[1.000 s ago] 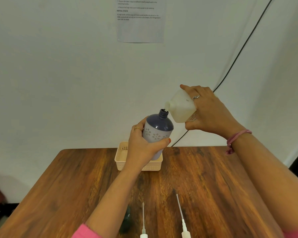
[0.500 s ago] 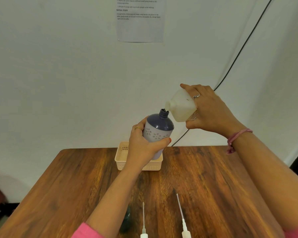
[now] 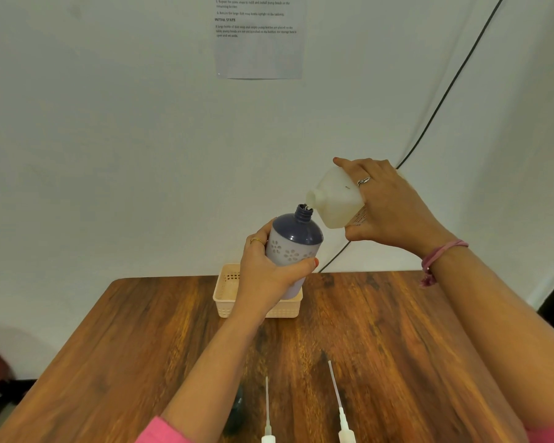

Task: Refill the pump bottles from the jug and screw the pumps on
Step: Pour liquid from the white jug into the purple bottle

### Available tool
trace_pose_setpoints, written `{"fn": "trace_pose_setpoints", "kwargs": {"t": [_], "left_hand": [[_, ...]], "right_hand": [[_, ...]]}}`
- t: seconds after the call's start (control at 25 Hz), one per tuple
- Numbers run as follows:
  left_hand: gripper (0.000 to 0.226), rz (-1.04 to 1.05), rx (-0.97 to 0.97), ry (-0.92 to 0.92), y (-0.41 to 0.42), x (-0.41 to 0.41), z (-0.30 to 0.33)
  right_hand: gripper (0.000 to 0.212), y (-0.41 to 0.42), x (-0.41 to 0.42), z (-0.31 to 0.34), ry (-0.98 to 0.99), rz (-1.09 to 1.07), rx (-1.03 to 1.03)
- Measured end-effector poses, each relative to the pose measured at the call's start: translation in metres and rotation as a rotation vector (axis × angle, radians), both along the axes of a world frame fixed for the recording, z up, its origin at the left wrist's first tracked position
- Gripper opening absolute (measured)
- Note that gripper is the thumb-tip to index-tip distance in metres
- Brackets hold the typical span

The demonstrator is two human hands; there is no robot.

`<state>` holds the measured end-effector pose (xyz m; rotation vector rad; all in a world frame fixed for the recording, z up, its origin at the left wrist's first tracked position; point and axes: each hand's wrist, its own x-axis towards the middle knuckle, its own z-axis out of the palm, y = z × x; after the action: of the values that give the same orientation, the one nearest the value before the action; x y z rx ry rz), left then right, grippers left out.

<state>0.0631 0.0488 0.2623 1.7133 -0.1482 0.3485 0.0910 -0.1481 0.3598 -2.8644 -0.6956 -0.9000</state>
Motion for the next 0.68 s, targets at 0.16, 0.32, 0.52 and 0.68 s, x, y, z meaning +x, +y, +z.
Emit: {"fn": "trace_pose_setpoints", "kwargs": {"t": [0.16, 0.32, 0.52, 0.68], "left_hand": [[0.08, 0.0, 0.01, 0.003, -0.0007, -0.0005, -0.0004], [0.083, 0.0, 0.003, 0.015, -0.0013, -0.0008, 0.0], [0.086, -0.003, -0.008, 0.019, -0.0019, -0.0004, -0.0005], [0.082, -0.014, -0.026, 0.018, -0.002, -0.0008, -0.0004]], "right_hand": [[0.107, -0.0011, 0.0009, -0.0017, 0.001, -0.003, -0.006], [0.106, -0.0012, 0.0011, -0.003, -0.004, 0.0, -0.003], [0.105, -0.0014, 0.0019, -0.0033, -0.007, 0.001, -0.004], [0.104, -0.0012, 0.0022, -0.0042, -0.019, 0.006, 0.006]]}}
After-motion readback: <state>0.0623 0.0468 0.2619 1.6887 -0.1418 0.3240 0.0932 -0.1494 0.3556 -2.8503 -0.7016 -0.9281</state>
